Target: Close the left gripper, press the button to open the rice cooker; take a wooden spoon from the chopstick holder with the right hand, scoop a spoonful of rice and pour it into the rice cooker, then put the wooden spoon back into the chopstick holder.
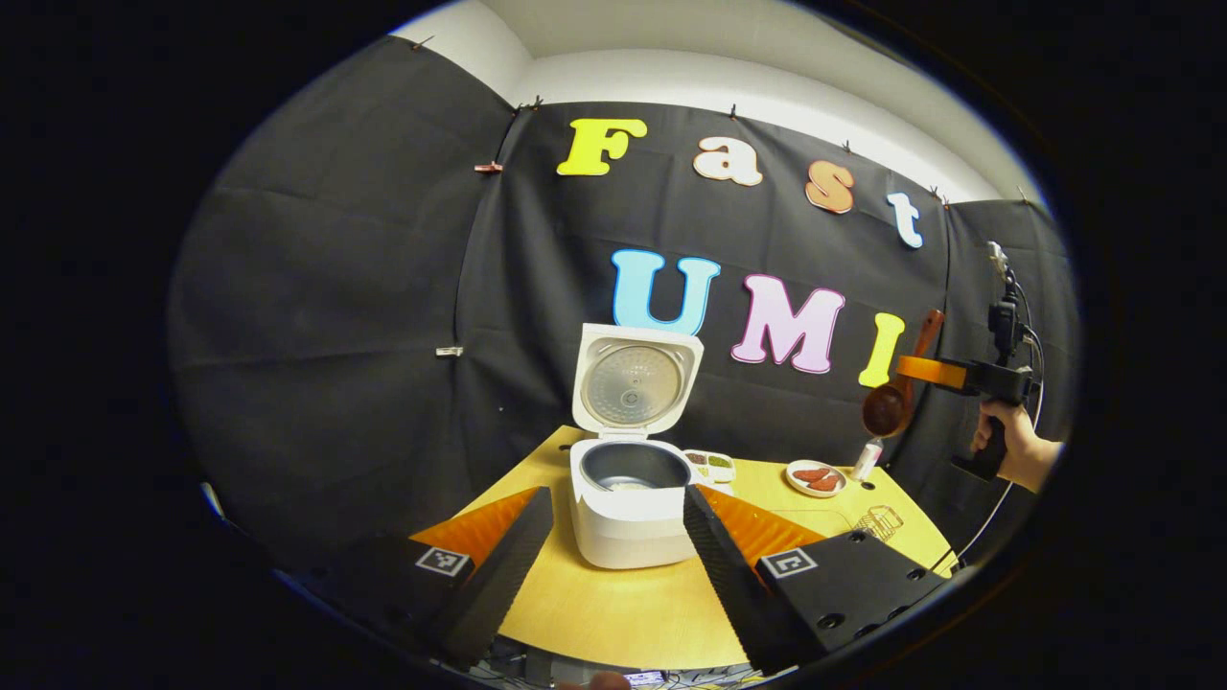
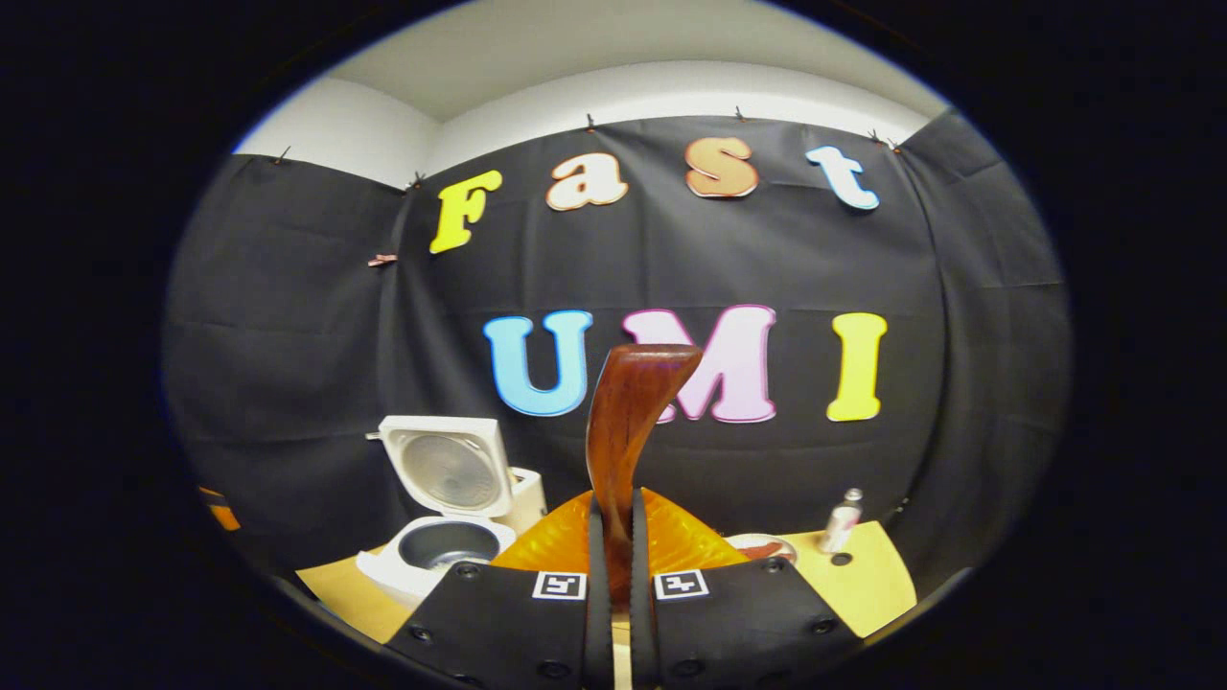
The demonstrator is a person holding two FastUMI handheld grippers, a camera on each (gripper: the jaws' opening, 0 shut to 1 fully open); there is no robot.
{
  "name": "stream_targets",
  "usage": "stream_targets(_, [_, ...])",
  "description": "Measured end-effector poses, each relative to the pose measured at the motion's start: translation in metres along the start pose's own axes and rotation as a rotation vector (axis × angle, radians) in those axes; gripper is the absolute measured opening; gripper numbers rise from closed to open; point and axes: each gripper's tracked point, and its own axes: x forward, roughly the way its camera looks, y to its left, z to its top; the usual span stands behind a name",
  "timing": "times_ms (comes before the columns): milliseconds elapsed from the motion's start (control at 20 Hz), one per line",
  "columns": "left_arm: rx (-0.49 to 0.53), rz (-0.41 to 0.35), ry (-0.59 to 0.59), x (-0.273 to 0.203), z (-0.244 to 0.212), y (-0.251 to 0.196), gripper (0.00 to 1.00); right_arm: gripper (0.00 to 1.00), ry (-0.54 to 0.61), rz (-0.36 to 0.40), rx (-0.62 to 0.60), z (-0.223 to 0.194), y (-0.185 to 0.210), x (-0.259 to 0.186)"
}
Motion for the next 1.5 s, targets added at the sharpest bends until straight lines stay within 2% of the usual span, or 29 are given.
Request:
stream_targets(50, [-0.002,-0.006,0.001,0.001,0.0,-0.004,0.95,0.11,0.004,-0.025,0.001,-0.002,-0.019,-0.006])
stream_targets(100, [-0.002,-0.011,0.001,0.002,0.001,-0.01,0.95,0.16,0.01,-0.048,0.001,-0.006,-0.035,-0.011])
stream_targets(150, [-0.002,-0.016,0.002,0.003,0.001,-0.014,0.95,0.16,0.015,-0.072,0.003,-0.01,-0.053,-0.016])
stream_targets(200, [0.002,-0.02,0.003,0.004,0.001,-0.019,0.95,0.11,0.025,-0.093,0.003,-0.014,-0.068,-0.02])
stream_targets(350, [0.019,-0.024,0.006,0.004,0.001,-0.03,0.95,0.11,0.052,-0.135,0.022,-0.033,-0.107,-0.031])
stream_targets(750, [0.018,-0.013,0.014,0.0,0.005,-0.053,0.95,0.11,0.164,-0.209,0.251,-0.115,-0.179,-0.038])
stream_targets(850, [0.024,-0.005,0.024,0.0,0.001,-0.058,0.95,0.11,0.189,-0.226,0.282,-0.138,-0.19,-0.035])
stream_targets(1000, [0.036,0.005,0.033,-0.003,0.002,-0.063,0.95,0.11,0.216,-0.245,0.26,-0.169,-0.202,-0.028])
stream_targets(1200, [0.037,0.032,0.036,-0.006,0.004,-0.066,0.95,0.11,0.256,-0.232,0.272,-0.201,-0.202,-0.004])
stream_targets(1500, [0.034,0.063,0.05,-0.006,-0.001,-0.065,0.95,0.11,0.341,-0.221,0.211,-0.254,-0.207,0.007])
